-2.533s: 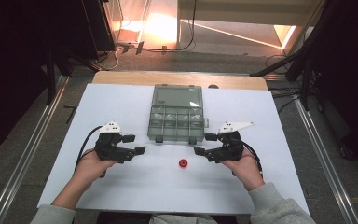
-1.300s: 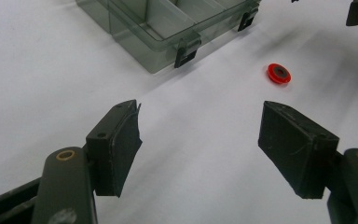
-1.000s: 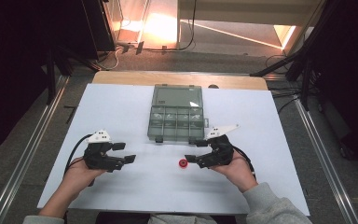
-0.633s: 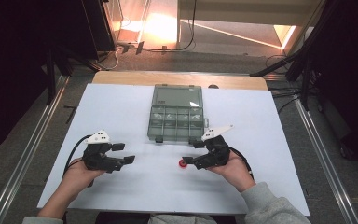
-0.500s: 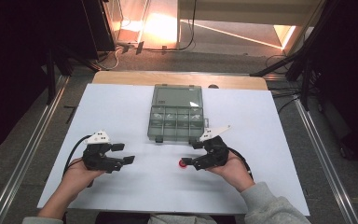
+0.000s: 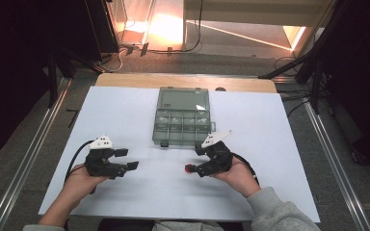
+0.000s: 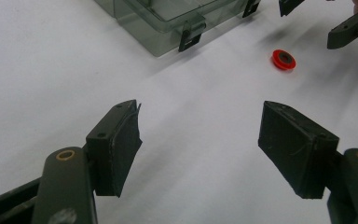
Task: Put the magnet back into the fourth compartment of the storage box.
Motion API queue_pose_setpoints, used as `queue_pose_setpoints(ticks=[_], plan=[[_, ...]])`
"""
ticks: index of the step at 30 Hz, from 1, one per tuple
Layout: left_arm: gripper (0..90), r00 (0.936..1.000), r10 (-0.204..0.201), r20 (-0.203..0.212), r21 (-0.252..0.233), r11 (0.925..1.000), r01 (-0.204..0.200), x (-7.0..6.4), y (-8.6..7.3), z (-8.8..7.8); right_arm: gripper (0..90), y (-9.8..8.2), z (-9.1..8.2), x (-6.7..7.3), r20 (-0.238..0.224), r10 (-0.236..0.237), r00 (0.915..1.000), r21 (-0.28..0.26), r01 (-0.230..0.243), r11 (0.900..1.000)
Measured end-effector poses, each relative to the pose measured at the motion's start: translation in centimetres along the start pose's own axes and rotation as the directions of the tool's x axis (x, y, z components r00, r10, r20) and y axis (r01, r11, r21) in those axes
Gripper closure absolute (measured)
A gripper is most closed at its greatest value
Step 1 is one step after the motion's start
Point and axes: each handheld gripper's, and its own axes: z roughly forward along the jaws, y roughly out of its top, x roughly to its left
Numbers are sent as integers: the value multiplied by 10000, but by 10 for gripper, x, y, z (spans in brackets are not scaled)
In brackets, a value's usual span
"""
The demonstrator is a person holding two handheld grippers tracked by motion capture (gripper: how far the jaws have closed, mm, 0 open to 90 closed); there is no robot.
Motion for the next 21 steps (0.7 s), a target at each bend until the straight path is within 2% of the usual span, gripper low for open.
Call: queue_pose_setpoints(ticks=[21], plan=[[286, 9998, -2, -178, -23, 10000, 2, 0, 0, 0, 275, -3, 11, 3, 93, -291, 9995, 579, 286, 9979]])
